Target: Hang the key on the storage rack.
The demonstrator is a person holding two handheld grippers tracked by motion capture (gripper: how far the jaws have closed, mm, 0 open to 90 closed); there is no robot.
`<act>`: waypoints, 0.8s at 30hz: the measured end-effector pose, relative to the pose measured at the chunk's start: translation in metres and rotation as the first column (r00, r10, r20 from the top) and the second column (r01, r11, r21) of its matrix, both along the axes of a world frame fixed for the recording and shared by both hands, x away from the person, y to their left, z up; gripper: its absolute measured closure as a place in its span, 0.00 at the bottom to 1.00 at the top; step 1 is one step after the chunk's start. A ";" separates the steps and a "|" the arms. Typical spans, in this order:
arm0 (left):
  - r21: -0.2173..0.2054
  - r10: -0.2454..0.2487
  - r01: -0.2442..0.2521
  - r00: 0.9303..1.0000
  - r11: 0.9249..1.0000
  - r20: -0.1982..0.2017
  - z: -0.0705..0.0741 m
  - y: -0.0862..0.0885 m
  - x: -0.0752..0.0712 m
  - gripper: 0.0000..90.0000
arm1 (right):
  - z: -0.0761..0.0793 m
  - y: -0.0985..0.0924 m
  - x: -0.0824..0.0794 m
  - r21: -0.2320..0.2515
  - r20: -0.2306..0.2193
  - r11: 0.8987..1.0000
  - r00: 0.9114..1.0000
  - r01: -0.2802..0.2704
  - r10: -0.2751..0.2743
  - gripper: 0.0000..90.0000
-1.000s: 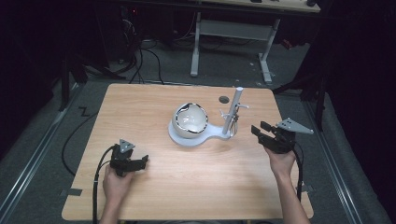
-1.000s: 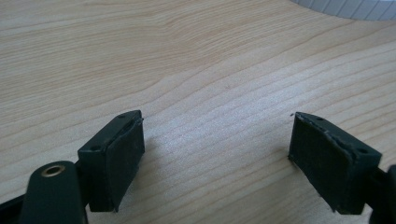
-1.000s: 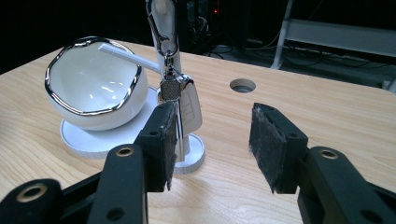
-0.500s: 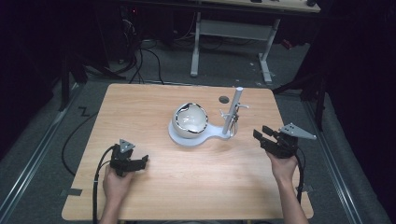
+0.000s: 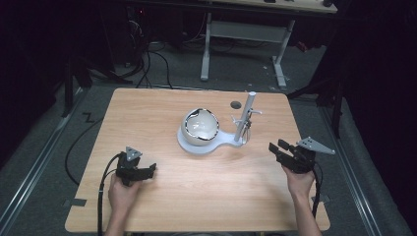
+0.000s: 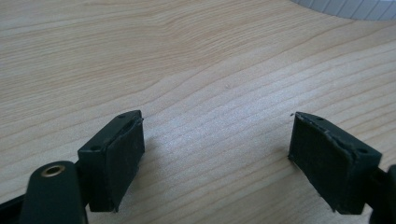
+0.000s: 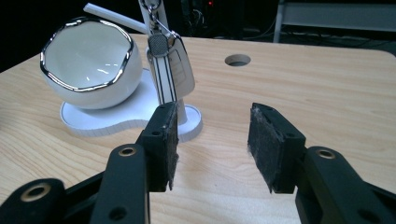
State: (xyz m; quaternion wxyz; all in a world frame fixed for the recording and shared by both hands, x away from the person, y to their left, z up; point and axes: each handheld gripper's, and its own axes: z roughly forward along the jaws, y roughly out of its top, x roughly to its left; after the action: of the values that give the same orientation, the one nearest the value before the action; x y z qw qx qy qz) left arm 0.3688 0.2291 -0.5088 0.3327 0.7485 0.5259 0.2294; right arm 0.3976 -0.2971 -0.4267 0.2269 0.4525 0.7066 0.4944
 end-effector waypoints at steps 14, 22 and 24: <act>0.000 0.000 0.000 1.000 1.000 0.001 0.000 0.000 0.000 0.21 | -0.015 -0.004 -0.004 -0.010 -0.034 1.000 0.999 0.018 -0.018 0.59; 0.000 0.000 0.000 1.000 1.000 0.001 0.000 0.000 0.000 0.21 | -0.026 -0.003 -0.004 -0.057 -0.052 0.998 0.998 0.039 -0.042 0.59; 0.000 0.000 0.000 1.000 1.000 0.001 0.000 0.000 0.000 0.21 | -0.029 0.001 -0.004 -0.097 -0.062 0.994 0.997 0.044 -0.050 0.59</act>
State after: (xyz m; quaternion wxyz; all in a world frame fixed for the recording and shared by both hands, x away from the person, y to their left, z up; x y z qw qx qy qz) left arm 0.3688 0.2291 -0.5089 0.3328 0.7485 0.5255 0.2297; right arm 0.3939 -0.2965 -0.4554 0.2368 0.4733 0.7256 0.4398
